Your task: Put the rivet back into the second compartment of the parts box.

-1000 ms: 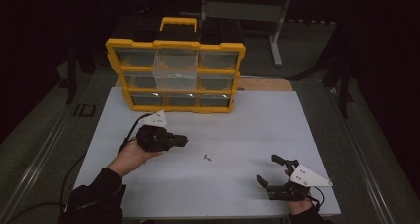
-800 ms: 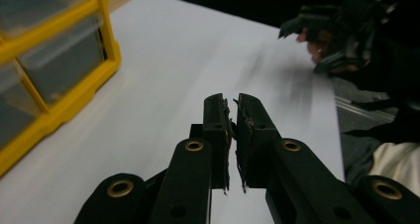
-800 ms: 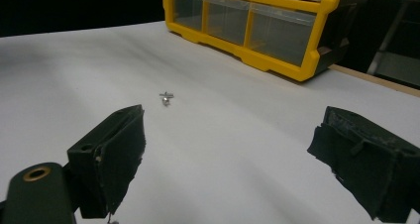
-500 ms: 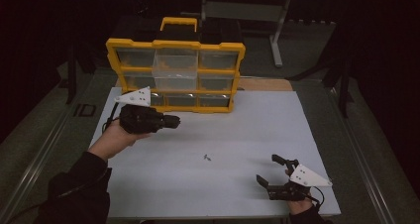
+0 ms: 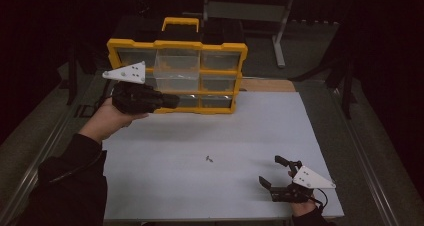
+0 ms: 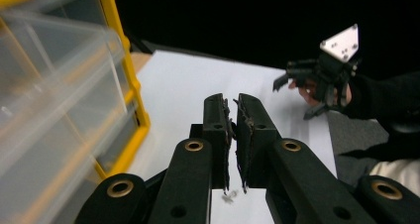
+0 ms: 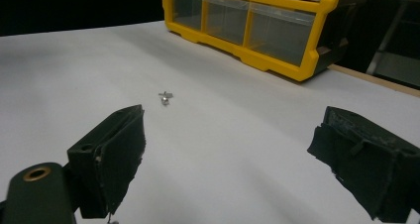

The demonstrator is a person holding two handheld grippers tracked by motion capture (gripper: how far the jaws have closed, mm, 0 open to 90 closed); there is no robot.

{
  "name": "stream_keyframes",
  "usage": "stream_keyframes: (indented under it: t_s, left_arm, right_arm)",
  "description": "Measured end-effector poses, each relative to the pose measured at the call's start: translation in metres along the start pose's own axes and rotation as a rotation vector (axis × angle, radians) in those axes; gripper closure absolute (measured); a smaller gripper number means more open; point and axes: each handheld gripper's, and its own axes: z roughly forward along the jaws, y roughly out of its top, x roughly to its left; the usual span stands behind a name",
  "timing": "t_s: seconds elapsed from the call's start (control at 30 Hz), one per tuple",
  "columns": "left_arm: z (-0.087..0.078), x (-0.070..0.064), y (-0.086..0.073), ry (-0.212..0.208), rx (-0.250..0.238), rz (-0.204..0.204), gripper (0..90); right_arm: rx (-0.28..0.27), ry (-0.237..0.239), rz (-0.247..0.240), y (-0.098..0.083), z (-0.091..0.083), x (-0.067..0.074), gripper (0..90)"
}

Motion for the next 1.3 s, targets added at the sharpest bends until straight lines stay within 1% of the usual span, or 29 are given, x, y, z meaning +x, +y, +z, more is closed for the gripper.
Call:
stream_keyframes:
  t_s: [0.03, 0.17, 0.3, 0.33, 0.37, 0.4, 0.5, 0.53, 0.57, 0.6, 0.63, 0.73, 0.77, 0.8, 0.9, 0.93, 0.97, 1.0, 1.03, 1.07, 1.1, 1.13, 1.2, 1.3]
  left_arm:
    - [0.000, 0.000, 0.000, 0.000, 0.000, 0.000, 82.5]
    - [-0.004, 0.005, 0.014, 0.002, -0.018, 0.012, 82.5]
    - [-0.009, 0.012, 0.027, 0.012, -0.021, 0.027, 82.5]
    - [-0.012, 0.016, 0.032, 0.019, -0.030, 0.024, 82.5]
    - [-0.012, 0.016, 0.032, 0.019, -0.030, 0.024, 82.4]
    - [-0.013, 0.018, 0.035, 0.031, -0.035, 0.023, 82.4]
    - [-0.017, 0.025, 0.041, 0.046, -0.048, 0.013, 82.4]
    - [-0.017, 0.029, 0.044, 0.054, -0.052, 0.014, 82.5]
    - [-0.017, 0.029, 0.044, 0.054, -0.052, 0.014, 82.5]
    - [-0.017, 0.033, 0.047, 0.064, -0.052, 0.008, 82.5]
    - [-0.017, 0.033, 0.047, 0.064, -0.052, 0.008, 82.4]
    - [-0.017, 0.043, 0.055, 0.082, -0.068, 0.000, 82.4]
    - [-0.017, 0.043, 0.055, 0.082, -0.068, 0.000, 82.4]
    - [-0.017, 0.046, 0.057, 0.090, -0.072, -0.003, 82.5]
    - [-0.015, 0.054, 0.060, 0.112, -0.076, -0.019, 82.4]
    - [-0.013, 0.059, 0.060, 0.129, -0.071, -0.049, 82.4]
    - [-0.013, 0.059, 0.060, 0.129, -0.071, -0.049, 82.4]
    - [-0.010, 0.065, 0.057, 0.140, -0.061, -0.072, 82.4]
    - [-0.008, 0.068, 0.055, 0.147, -0.053, -0.085, 82.3]
    - [-0.008, 0.068, 0.055, 0.147, -0.053, -0.085, 82.3]
    - [-0.006, 0.071, 0.052, 0.151, -0.041, -0.097, 82.3]
    - [-0.003, 0.075, 0.048, 0.162, -0.029, -0.119, 82.3]
    - [0.002, 0.078, 0.046, 0.165, -0.016, -0.135, 82.3]
    - [0.006, 0.079, 0.045, 0.168, -0.002, -0.143, 82.2]
  right_arm:
    - [0.000, 0.000, 0.000, 0.000, 0.000, 0.000, 11.1]
    - [0.004, 0.001, 0.001, 0.000, 0.000, 0.000, 11.1]
    - [0.003, -0.001, 0.001, 0.000, 0.000, 0.001, 11.1]
    - [0.004, 0.000, 0.001, 0.000, 0.000, 0.000, 11.1]
    - [0.004, 0.000, 0.001, 0.000, 0.000, 0.000, 11.1]
    - [0.004, 0.001, 0.004, -0.001, 0.000, 0.000, 11.1]
    - [0.003, 0.002, 0.006, -0.001, 0.000, 0.000, 11.1]
    - [0.004, 0.003, 0.010, -0.001, 0.000, 0.000, 11.1]
    - [0.004, 0.003, 0.010, -0.001, 0.000, 0.000, 11.1]
    - [0.004, 0.002, 0.005, -0.001, 0.001, 0.000, 11.1]
    - [0.006, 0.002, 0.004, -0.001, 0.001, 0.000, 11.1]
    - [0.006, 0.001, 0.004, -0.001, 0.001, 0.000, 11.1]
    - [0.006, 0.000, 0.005, -0.002, 0.001, -0.001, 11.1]
    - [0.006, -0.001, 0.006, -0.002, 0.001, -0.001, 11.1]
    - [0.007, -0.003, 0.007, -0.002, 0.001, -0.001, 11.1]
    - [0.007, -0.002, 0.007, -0.002, 0.001, -0.001, 11.1]
    - [0.007, -0.002, 0.007, -0.002, 0.001, -0.001, 11.1]
    - [0.006, -0.002, 0.006, -0.001, 0.001, 0.000, 11.1]
    - [0.005, -0.001, 0.006, -0.002, 0.001, 0.000, 11.1]
    - [0.006, -0.001, 0.008, -0.002, 0.000, -0.001, 11.1]
    - [0.007, -0.001, 0.011, -0.002, 0.000, -0.001, 11.1]
    - [0.007, 0.000, 0.010, -0.002, 0.000, -0.001, 11.1]
    - [0.006, 0.001, 0.010, -0.002, 0.000, -0.001, 11.1]
    - [0.006, 0.001, 0.012, -0.002, 0.000, -0.001, 11.1]
